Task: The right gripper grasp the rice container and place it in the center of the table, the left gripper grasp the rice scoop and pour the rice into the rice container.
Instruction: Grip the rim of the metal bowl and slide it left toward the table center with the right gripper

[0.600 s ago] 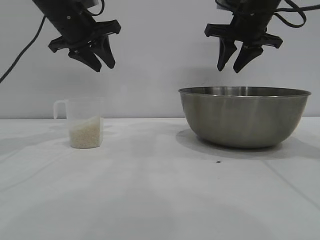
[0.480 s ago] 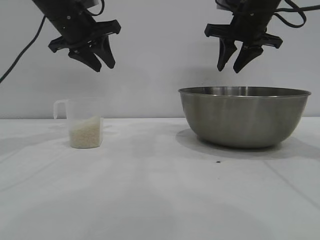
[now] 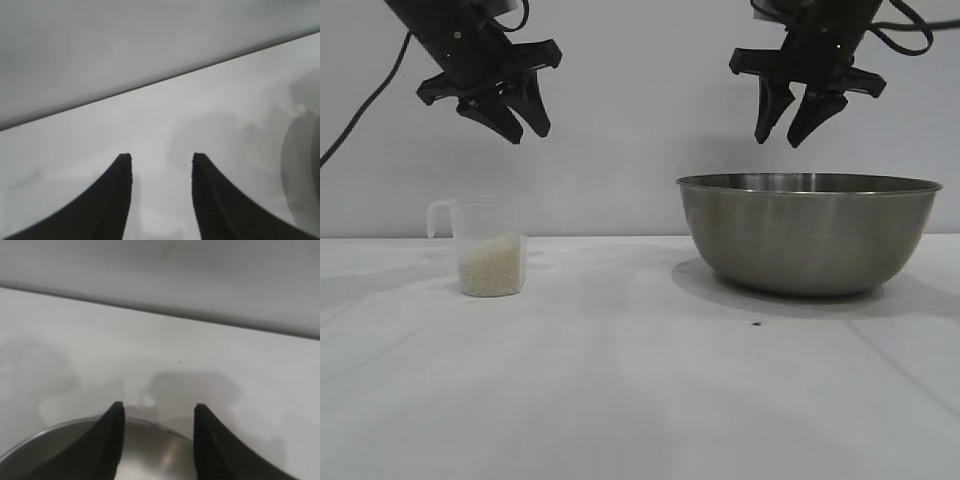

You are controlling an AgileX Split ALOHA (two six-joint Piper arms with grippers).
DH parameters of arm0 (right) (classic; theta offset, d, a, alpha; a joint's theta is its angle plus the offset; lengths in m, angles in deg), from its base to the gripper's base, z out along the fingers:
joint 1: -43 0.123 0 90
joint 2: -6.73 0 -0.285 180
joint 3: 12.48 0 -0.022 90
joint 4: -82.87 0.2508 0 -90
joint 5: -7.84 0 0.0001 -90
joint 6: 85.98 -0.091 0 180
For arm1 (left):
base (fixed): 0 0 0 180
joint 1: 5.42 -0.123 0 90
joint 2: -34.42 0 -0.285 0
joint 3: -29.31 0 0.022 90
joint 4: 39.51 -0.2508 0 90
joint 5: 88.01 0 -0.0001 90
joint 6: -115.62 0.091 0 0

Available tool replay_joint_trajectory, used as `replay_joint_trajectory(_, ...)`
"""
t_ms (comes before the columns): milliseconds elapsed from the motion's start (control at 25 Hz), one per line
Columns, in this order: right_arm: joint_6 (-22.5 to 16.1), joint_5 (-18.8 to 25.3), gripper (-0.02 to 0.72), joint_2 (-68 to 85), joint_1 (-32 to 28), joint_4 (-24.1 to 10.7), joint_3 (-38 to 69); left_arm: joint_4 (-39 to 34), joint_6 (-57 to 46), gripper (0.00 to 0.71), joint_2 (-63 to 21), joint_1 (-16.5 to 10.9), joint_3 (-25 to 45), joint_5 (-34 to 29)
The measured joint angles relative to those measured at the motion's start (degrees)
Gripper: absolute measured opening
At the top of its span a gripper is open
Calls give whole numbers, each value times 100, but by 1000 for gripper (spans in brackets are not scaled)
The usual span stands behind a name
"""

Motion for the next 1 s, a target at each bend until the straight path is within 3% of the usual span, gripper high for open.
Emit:
replay_joint_trajectory(360,-98,1402,323,412,-182,-756,36,-51,-9,229,0,0,0,-21)
replay_joint_trajectory(520,-135,1571,323,399,-182,-967,323,-76,-22,229,0,0,0,-80)
replay_joint_trajectory(760,-135,1487,323,160,-182,-1064,1068,-134,-22,229,0,0,0,-124)
replay_joint_trajectory(1000,-174,1155,66,-13,-192,-1087,1353,-155,-22,229,0,0,-8,-136)
